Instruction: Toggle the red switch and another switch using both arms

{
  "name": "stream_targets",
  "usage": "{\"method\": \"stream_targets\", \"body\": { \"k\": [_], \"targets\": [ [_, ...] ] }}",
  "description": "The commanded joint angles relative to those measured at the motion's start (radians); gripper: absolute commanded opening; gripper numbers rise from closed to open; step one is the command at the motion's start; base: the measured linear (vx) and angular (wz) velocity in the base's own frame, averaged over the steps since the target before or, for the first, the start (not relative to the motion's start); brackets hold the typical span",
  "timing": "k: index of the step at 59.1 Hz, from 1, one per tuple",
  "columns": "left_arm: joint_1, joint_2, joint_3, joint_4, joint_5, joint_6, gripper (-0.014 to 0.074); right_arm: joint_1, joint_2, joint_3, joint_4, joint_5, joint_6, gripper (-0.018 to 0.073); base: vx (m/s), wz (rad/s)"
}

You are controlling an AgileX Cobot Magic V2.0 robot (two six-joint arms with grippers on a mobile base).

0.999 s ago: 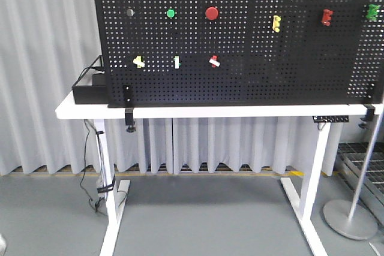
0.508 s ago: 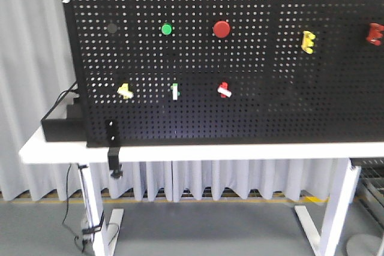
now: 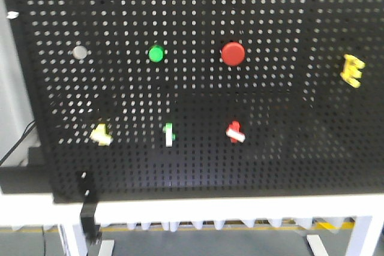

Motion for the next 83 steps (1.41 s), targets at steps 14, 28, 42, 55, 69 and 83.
{"method": "stream_targets", "body": {
  "k": [14, 28, 42, 55, 69, 83],
  "targets": [
    [0.004, -0.009, 0.017, -0.007, -0.079, -0.006, 0.0002, -0.001, -0.01, 0.005, -0.002, -0.081, -0.008, -0.0006, 0.27, 0.0],
    [0.004, -0.009, 0.017, -0.007, -0.079, -0.006, 0.0002, -0.001, -0.01, 0.005, -0.002, -0.081, -0.008, -0.0006, 0.2, 0.01],
    [0.004, -0.009, 0.017, -0.007, -0.079, -0.006, 0.0002, -0.001, -0.01, 0.005, -0.002, -0.081, -0.008, -0.0006, 0.12, 0.01],
    [0.004, -0.009, 0.017, -0.007, -0.079, -0.006, 0.0002, -0.001, -0.01, 0.005, -0.002, -0.081, -0.008, -0.0006, 0.06, 0.01],
    [0.004, -0.009, 0.017, -0.007, -0.079, -0.006, 0.0002, -0.001, -0.01, 0.005, -0.002, -0.081, -0.008, -0.0006, 0.01, 0.0],
    [0.004, -0.009, 0.017, -0.009, -0.101, -0.006, 0.0002, -0.001, -0.01, 0.005, -0.002, -0.081, -0.008, -0.0006, 0.0, 0.0]
  ]
}}
